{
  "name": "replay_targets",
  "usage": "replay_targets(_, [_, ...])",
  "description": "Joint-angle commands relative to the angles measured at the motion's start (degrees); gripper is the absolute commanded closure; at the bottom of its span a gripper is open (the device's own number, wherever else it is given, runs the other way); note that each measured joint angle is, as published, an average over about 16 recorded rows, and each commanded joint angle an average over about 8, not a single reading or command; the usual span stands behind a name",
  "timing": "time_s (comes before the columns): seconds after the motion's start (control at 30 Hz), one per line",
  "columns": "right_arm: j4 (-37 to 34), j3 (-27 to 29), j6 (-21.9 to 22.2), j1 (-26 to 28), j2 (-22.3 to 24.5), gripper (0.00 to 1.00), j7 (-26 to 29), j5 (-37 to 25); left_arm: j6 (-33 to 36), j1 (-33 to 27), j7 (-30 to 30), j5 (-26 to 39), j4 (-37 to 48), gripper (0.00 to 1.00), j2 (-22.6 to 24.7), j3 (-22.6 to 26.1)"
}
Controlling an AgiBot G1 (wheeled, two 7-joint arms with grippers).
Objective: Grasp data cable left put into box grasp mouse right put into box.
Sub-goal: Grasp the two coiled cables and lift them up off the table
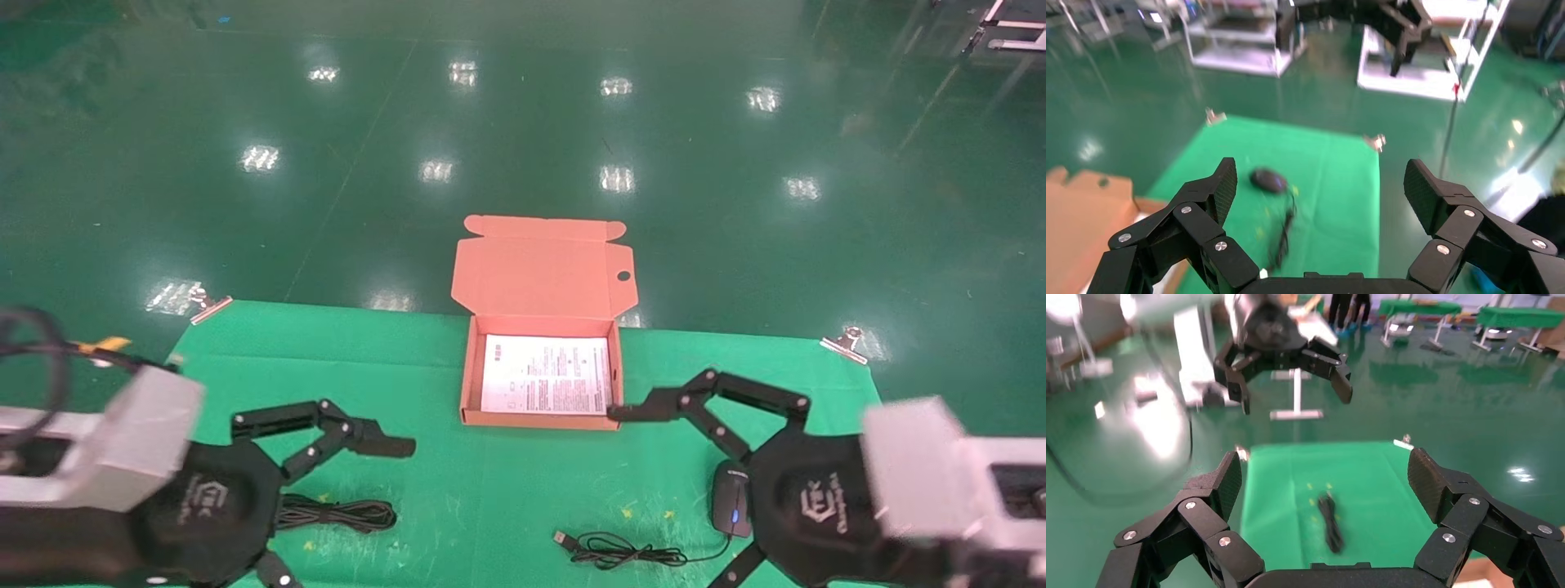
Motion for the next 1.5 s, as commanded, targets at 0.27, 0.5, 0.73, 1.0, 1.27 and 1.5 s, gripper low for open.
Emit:
replay_targets(0.27, [2.1,-5.6,-2.3,7.8,-1.4,0.0,-11.0,-15.5,2.7,-9.9,-3.1,12.4,0.8,0.0,2.2,10.1])
replay_targets(0.5, [2.3,-13.2,-2.3,13.1,-3.7,0.0,-18.4,-27.2,3.0,-18.0,-3.0,22.3,2.7,0.0,5.5,22.0])
replay_targets(0.73, [2.4,-19.2,-0.2,15.9,-6.6,0.0,-21.8,-38.3,2.6,-24.9,-2.7,33.4,6.0,0.0,11.0,34.5])
replay_targets(1.0, [2.3,-23.4,4.5,14.6,-9.8,0.0,-21.4,-49.0,-2.4,-27.0,-4.9,46.7,7.4,0.0,16.0,41.9])
replay_targets(1.27, [1.9,-25.0,10.9,11.0,-11.9,0.0,-18.6,-56.2,-9.5,-24.2,-9.1,54.7,8.0,0.0,17.7,43.7])
replay_targets(1.5, [-0.7,-25.8,13.7,7.8,-14.3,0.0,-11.6,-59.2,-14.1,-21.8,-11.5,56.5,12.0,0.0,19.0,43.6])
